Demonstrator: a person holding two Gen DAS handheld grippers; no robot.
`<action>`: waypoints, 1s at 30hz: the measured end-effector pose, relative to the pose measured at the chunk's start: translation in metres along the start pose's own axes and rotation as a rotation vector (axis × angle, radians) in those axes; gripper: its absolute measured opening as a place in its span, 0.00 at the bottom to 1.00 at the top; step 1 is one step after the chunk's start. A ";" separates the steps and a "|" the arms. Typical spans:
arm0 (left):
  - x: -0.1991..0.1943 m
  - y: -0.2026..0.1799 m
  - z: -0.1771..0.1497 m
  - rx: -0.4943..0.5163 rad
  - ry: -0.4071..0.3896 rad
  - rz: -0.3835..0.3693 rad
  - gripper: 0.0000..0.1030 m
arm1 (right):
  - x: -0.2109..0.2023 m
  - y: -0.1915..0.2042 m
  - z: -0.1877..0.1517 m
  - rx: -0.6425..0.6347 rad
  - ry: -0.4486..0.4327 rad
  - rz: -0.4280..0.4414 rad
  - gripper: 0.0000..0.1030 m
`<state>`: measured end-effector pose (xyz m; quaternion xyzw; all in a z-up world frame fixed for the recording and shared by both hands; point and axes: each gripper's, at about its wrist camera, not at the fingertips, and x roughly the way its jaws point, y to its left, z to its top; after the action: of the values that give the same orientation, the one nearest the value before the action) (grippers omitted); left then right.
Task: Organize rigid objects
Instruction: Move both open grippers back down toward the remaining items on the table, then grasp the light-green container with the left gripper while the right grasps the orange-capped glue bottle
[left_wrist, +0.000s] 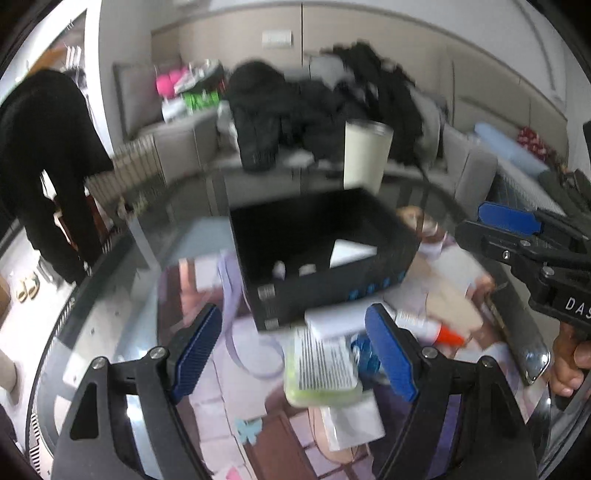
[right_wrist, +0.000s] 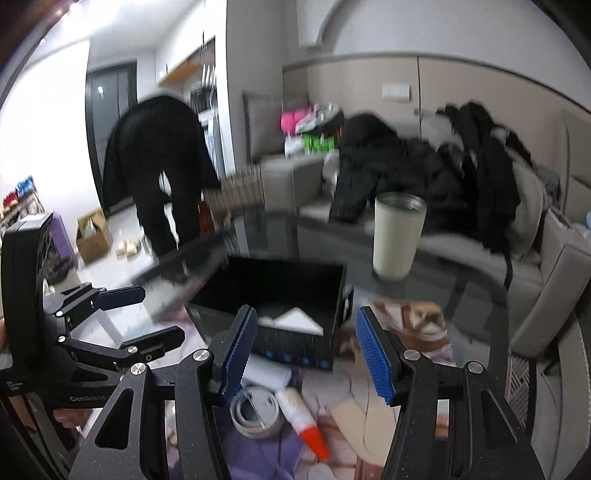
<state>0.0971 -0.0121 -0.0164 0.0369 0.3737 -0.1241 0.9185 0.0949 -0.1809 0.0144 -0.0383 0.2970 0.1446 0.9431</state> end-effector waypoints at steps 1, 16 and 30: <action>0.005 0.000 -0.002 0.001 0.023 -0.005 0.78 | 0.007 -0.001 -0.001 -0.004 0.031 -0.001 0.56; 0.040 -0.005 -0.014 0.021 0.204 -0.041 0.78 | 0.080 -0.011 -0.051 -0.012 0.395 0.025 0.44; 0.063 -0.003 -0.012 0.022 0.283 -0.053 0.75 | 0.096 -0.016 -0.055 -0.007 0.458 0.058 0.44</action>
<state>0.1318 -0.0253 -0.0694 0.0542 0.4990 -0.1460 0.8525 0.1450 -0.1811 -0.0859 -0.0648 0.5036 0.1603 0.8465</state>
